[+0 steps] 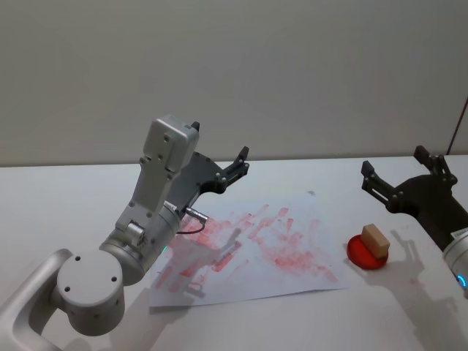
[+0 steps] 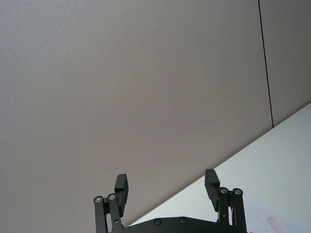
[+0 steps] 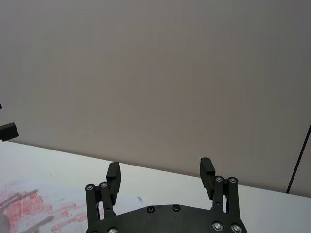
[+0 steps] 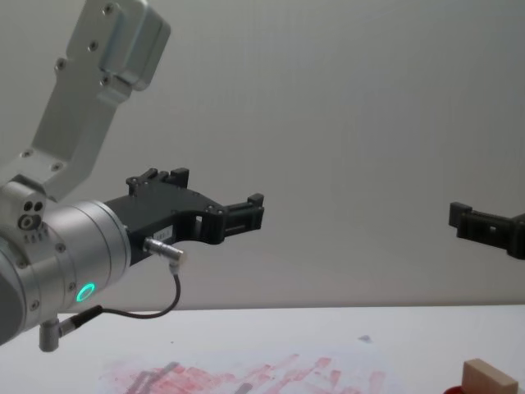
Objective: Use the one hand to pick up the stamp and affix it onto the A4 paper.
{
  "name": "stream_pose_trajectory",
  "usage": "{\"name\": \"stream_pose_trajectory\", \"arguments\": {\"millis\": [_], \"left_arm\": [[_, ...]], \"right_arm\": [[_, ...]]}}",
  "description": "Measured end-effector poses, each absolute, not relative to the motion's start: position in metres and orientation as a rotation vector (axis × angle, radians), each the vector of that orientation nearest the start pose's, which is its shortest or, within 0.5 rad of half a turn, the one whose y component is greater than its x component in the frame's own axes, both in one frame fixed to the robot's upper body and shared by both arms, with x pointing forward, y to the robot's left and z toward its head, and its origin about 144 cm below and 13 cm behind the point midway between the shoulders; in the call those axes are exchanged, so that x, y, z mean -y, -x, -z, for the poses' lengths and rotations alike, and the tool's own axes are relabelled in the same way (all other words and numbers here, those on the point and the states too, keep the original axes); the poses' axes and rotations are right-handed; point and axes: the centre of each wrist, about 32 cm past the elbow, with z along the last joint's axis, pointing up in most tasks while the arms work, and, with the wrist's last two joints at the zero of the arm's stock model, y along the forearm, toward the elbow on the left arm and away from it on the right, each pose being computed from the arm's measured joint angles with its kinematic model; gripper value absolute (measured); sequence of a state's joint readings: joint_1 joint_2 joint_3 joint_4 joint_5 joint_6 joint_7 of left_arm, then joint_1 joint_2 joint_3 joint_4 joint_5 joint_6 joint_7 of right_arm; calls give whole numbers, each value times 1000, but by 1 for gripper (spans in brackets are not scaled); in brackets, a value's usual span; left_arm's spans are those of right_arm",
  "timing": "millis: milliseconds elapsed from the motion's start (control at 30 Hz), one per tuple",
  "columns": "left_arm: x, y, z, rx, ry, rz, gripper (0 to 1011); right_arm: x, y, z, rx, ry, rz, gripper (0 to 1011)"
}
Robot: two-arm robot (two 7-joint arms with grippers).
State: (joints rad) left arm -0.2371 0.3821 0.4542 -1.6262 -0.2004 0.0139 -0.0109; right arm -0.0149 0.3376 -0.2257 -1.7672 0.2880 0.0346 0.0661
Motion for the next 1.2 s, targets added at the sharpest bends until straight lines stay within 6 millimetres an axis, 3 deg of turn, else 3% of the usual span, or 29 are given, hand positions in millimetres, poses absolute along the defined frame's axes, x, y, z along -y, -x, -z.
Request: {"name": "stream_pose_trajectory", "arguments": {"millis": [1200], "left_arm": [[-198,-492,-1204,268,-61,-1124,1001]], "right_arm": [[237,-443,-1189,75,-26,1228,1001]]}}
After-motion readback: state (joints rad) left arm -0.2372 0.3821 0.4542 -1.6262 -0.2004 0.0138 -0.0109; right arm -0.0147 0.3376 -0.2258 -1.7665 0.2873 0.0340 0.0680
